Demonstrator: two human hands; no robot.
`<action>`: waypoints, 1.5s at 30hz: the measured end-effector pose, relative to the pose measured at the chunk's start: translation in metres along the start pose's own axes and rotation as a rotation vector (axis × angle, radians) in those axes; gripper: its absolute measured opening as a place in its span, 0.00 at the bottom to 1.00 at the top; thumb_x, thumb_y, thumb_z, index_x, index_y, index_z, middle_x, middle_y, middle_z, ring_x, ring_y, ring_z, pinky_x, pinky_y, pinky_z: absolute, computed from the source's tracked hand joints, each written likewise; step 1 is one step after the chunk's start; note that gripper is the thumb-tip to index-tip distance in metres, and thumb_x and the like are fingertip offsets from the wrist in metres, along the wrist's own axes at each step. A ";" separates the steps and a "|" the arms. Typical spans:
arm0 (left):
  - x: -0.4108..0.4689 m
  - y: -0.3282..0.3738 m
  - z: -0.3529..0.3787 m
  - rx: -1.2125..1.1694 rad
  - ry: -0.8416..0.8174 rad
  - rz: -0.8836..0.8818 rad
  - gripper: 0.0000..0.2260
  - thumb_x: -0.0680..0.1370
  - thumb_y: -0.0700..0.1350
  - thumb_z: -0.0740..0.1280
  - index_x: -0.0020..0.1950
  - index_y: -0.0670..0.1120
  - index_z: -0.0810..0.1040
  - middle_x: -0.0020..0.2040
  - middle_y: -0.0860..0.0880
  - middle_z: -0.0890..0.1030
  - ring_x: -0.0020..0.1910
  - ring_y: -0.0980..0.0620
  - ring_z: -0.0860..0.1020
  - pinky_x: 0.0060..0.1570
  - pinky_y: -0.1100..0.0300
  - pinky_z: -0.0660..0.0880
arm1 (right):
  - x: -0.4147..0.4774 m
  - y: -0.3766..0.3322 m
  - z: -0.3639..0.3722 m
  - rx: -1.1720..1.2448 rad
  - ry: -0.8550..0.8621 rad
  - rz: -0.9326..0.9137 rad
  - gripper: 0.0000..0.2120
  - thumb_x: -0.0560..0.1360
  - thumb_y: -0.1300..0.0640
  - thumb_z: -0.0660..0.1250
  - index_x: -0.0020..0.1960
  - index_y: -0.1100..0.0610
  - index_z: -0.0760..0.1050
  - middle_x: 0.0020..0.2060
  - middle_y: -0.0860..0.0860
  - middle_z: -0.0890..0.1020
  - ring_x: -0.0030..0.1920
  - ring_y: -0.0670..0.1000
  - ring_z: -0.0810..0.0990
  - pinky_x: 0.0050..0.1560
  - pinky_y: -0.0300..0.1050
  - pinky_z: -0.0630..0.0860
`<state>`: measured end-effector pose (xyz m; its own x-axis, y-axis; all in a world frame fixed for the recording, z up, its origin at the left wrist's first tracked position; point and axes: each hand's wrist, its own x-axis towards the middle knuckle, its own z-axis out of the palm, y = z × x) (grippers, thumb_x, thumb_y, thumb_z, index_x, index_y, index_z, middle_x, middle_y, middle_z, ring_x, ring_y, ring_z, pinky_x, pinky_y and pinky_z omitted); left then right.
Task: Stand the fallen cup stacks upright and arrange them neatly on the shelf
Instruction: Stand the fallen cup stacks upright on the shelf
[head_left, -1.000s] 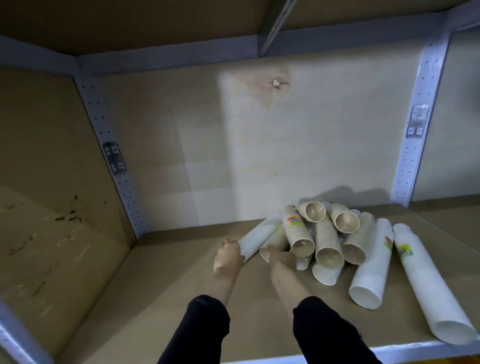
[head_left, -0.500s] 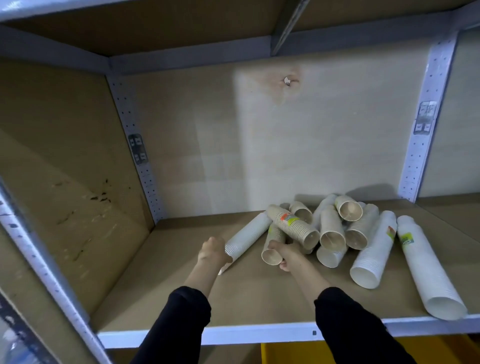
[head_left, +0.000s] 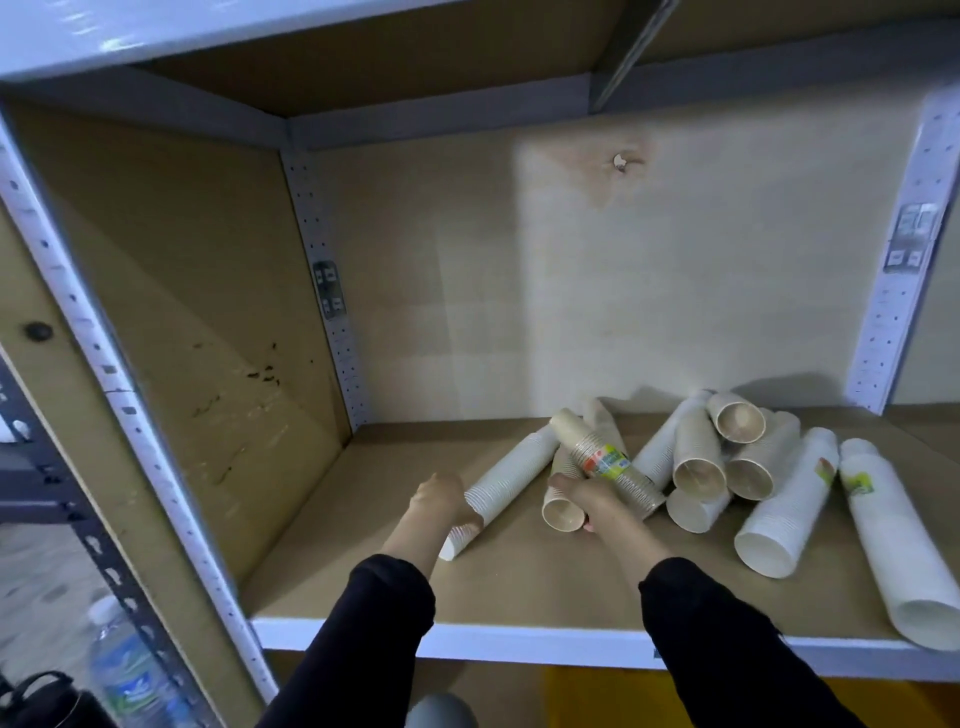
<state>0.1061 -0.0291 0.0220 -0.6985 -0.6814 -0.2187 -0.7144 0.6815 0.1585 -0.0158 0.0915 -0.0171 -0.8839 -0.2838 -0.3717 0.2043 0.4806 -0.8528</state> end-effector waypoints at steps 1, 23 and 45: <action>0.002 0.001 0.001 -0.014 0.005 0.004 0.27 0.71 0.53 0.71 0.65 0.41 0.72 0.63 0.45 0.76 0.61 0.46 0.76 0.56 0.57 0.75 | 0.000 -0.001 0.001 -0.005 0.014 -0.008 0.30 0.71 0.47 0.67 0.66 0.65 0.68 0.61 0.60 0.77 0.60 0.59 0.77 0.57 0.47 0.74; 0.055 -0.055 -0.019 -0.177 0.413 0.007 0.23 0.68 0.50 0.71 0.59 0.40 0.71 0.56 0.43 0.78 0.54 0.41 0.78 0.47 0.54 0.74 | 0.028 -0.054 0.074 0.189 0.013 -0.189 0.13 0.65 0.56 0.74 0.44 0.63 0.77 0.38 0.55 0.77 0.27 0.46 0.72 0.13 0.25 0.62; 0.070 -0.121 -0.009 -1.003 0.587 -0.159 0.28 0.68 0.41 0.75 0.63 0.37 0.66 0.62 0.40 0.71 0.61 0.40 0.73 0.57 0.47 0.73 | 0.024 -0.043 0.144 -0.142 0.035 -0.478 0.30 0.62 0.60 0.77 0.57 0.67 0.66 0.56 0.62 0.74 0.57 0.60 0.75 0.53 0.47 0.71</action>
<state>0.1433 -0.1611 -0.0033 -0.3231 -0.9372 0.1315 -0.3252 0.2405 0.9146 0.0151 -0.0552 -0.0419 -0.8790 -0.4726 0.0630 -0.2840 0.4128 -0.8654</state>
